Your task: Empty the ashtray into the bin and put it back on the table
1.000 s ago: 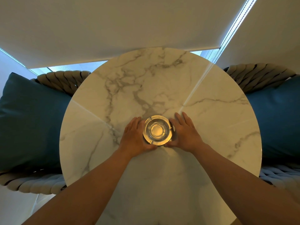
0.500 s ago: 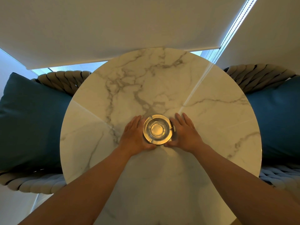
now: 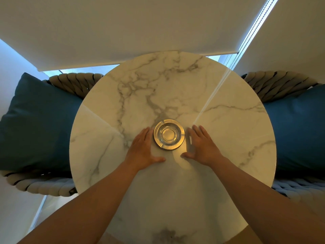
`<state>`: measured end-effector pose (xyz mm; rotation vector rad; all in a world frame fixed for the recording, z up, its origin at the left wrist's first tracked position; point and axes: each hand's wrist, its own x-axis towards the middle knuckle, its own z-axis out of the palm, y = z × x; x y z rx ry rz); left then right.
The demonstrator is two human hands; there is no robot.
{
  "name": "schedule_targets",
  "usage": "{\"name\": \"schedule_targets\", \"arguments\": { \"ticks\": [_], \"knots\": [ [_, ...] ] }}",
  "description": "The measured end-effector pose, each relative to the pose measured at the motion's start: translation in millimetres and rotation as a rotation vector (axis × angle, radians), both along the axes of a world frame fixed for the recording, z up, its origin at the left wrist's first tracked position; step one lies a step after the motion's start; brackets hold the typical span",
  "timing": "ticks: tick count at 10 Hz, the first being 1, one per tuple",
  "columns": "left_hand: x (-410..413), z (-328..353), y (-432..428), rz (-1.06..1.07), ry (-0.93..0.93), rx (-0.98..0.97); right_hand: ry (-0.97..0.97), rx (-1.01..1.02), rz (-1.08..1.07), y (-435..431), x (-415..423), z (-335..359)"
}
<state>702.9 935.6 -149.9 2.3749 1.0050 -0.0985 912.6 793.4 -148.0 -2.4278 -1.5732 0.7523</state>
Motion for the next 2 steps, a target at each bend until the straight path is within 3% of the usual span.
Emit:
{"name": "schedule_targets", "arguments": {
  "ticks": [2],
  "knots": [
    [-19, 10, -46, 0.118, 0.047, -0.017, 0.007, 0.031, 0.036, -30, -9, 6]
  ]
}}
